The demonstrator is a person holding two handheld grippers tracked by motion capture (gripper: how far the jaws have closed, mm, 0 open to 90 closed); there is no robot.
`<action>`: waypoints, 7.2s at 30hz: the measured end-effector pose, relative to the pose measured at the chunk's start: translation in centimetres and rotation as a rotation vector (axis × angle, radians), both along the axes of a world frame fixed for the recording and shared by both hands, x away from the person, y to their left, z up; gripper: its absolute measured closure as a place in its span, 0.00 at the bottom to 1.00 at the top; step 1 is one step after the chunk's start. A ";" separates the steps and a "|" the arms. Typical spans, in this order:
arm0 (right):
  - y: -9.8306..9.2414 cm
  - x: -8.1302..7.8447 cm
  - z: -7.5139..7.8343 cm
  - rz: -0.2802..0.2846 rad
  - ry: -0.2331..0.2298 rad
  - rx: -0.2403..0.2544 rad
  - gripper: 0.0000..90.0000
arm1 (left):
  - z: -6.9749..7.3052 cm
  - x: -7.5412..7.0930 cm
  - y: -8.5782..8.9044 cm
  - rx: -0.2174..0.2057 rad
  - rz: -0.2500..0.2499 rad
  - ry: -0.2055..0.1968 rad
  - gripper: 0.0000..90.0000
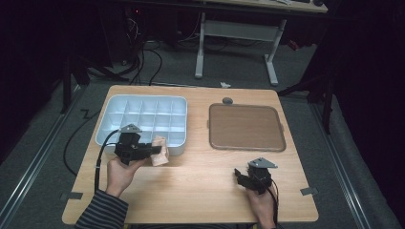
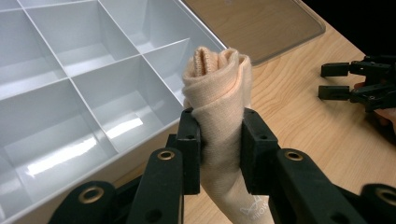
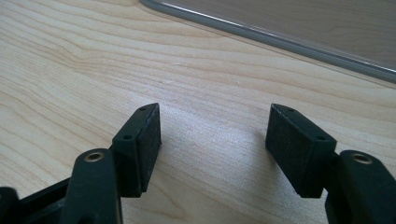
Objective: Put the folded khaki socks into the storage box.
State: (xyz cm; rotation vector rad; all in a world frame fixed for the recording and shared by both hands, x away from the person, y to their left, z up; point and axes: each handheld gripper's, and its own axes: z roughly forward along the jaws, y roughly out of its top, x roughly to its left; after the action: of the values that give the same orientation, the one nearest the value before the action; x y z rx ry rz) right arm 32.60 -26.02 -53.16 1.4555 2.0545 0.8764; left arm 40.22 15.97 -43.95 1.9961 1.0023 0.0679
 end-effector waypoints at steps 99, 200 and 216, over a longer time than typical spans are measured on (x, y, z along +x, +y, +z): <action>0.1 0.0 0.0 0.002 0.003 -0.002 0.38 | -1.5 7.7 4.4 0.077 0.131 0.160 0.80; 0.1 0.0 0.0 0.003 0.003 0.000 0.38 | -2.2 7.7 2.8 0.272 0.186 0.116 0.73; 0.1 0.0 0.0 0.003 0.003 0.000 0.38 | 0.6 5.0 3.5 0.269 0.188 -0.006 0.61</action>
State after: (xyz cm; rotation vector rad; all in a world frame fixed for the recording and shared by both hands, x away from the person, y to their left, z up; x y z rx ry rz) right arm 32.60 -25.95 -53.16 1.4545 2.0594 0.8756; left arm 45.18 19.46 -43.37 2.1335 1.2277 0.3264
